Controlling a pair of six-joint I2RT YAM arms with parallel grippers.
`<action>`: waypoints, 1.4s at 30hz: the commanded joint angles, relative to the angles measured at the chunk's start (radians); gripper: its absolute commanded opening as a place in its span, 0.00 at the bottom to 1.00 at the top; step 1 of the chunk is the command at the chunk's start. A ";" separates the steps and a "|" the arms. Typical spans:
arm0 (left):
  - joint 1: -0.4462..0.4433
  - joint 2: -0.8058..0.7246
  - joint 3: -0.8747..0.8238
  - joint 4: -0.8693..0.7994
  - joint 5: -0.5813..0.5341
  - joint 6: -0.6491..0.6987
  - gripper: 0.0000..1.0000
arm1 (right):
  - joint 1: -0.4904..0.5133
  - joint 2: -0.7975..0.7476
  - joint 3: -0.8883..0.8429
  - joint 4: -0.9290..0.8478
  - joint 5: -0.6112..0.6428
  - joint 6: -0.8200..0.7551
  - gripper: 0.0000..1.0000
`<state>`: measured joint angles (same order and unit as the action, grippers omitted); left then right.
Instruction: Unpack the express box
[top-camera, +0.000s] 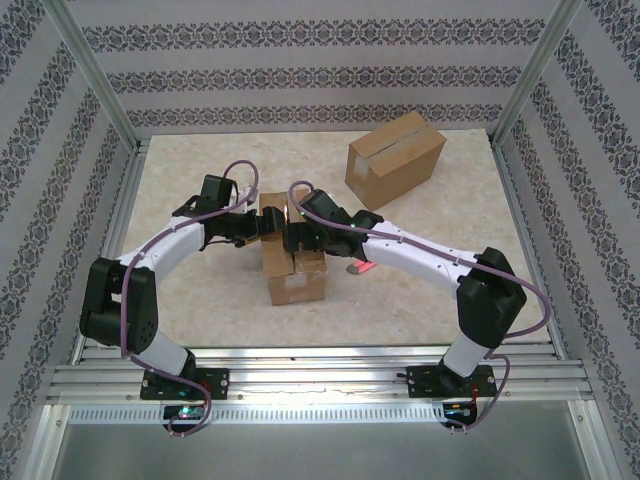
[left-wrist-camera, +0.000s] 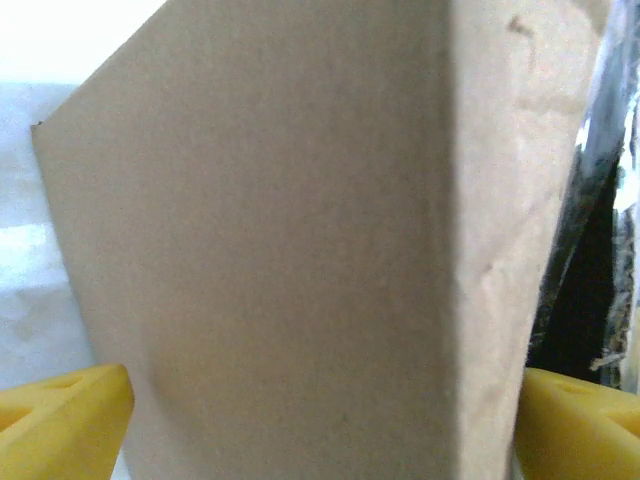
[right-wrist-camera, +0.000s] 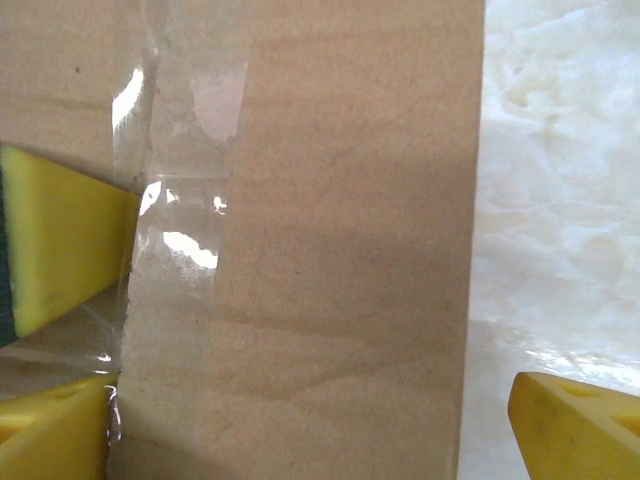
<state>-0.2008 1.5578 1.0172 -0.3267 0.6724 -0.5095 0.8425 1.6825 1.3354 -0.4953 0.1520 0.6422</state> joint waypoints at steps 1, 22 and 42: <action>-0.001 0.019 -0.044 -0.044 -0.022 0.017 0.95 | 0.017 0.020 0.067 -0.138 0.133 -0.051 0.95; 0.000 0.004 -0.081 -0.047 -0.022 0.043 0.94 | 0.068 0.084 0.347 -0.421 0.424 -0.160 0.96; 0.001 0.003 -0.055 -0.066 -0.022 0.048 0.95 | 0.060 -0.016 0.271 -0.246 0.164 -0.217 0.98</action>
<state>-0.2016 1.5566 0.9710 -0.2935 0.6994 -0.4976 0.9112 1.7412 1.6344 -0.8536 0.4347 0.4320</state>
